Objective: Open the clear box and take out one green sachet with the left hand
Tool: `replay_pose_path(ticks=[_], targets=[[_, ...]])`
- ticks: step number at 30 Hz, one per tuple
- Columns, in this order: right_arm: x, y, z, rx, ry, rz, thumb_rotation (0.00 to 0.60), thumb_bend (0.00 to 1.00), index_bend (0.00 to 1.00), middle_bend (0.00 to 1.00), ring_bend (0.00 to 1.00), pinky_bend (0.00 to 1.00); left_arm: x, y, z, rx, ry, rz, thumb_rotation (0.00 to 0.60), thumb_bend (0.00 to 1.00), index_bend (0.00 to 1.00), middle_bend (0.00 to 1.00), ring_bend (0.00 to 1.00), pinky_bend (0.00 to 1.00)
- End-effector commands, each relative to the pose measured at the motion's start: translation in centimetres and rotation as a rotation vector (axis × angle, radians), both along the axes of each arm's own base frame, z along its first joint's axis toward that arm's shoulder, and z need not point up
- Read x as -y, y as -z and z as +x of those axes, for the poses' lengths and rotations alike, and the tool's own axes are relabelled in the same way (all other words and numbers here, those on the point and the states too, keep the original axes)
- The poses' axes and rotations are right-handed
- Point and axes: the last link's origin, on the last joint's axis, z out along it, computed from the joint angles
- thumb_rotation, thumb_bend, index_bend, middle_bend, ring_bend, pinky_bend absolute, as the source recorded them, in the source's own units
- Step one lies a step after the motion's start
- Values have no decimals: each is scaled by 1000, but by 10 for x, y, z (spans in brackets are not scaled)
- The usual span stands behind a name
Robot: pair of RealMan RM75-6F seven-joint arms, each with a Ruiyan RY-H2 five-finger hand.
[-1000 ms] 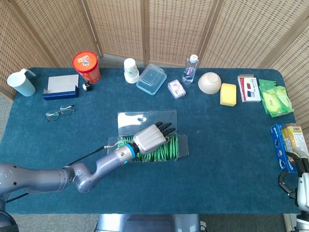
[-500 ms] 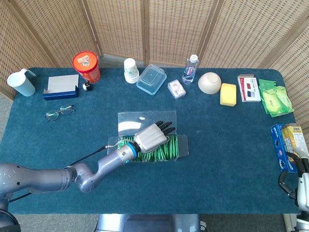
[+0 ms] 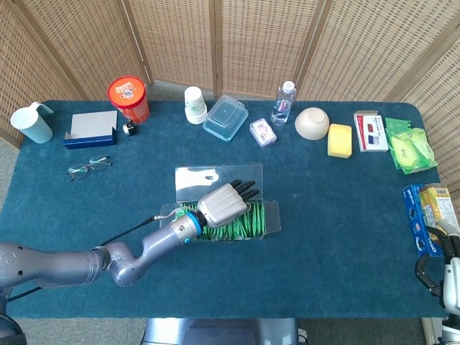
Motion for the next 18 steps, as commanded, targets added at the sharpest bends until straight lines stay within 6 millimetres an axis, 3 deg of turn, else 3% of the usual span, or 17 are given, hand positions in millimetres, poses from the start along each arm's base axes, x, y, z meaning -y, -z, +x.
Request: replay_pose_path(ticks=[1,18], targets=[[1,0,0,0,-2,0,471,665,221,171,145,233,0,-2,-1,-1,2,2,600,482,503,127,0,159],[1,0,2,-2,-4,1,472,664,221,172,145,233,-3,-20,1,90,-7,35,575,507,486,127,0,159]])
